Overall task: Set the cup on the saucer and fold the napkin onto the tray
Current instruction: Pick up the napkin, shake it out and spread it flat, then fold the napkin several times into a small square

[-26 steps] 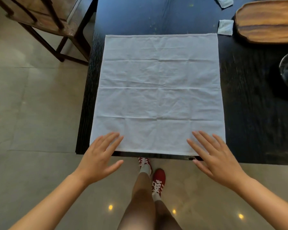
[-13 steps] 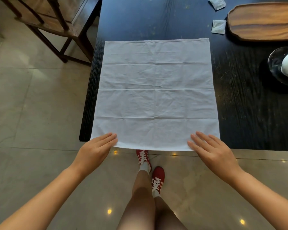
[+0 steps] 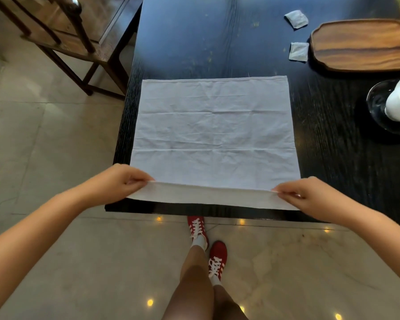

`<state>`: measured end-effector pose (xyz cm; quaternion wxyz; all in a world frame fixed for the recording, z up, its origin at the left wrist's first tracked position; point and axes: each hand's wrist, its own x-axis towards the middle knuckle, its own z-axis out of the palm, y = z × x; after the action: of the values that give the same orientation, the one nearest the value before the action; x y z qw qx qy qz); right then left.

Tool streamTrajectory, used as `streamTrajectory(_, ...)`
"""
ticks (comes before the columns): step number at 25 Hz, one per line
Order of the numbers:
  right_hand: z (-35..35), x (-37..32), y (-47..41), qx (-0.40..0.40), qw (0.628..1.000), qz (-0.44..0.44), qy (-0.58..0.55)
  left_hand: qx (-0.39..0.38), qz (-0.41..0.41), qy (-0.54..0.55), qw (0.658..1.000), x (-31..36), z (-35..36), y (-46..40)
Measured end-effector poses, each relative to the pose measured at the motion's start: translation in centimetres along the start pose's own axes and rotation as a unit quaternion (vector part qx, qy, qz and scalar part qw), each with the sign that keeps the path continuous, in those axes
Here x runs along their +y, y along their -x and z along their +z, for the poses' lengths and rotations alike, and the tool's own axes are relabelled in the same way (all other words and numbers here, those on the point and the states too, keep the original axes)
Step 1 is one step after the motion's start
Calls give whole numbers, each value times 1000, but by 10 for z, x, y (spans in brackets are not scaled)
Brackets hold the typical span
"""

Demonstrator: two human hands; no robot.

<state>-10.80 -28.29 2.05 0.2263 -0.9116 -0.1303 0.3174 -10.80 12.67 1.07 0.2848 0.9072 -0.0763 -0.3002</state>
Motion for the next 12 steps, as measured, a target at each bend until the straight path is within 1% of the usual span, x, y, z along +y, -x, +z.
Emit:
streamTrajectory(3,-35,-4,-32,16,1000,12,18,53,7,-5,999,15,-36,-34)
streamTrajectory(6,-74,-11,-66,42,999,-3,18,91,13,-33,995,19,-68,-67)
streamTrajectory(10,-116,-9,-133,170,984,-35,40,196,62,-83,975,10,-99,-120)
streamTrajectory(12,-125,0,-173,198,976,-49,82,212,80,-102,969,-3,-108,-155)
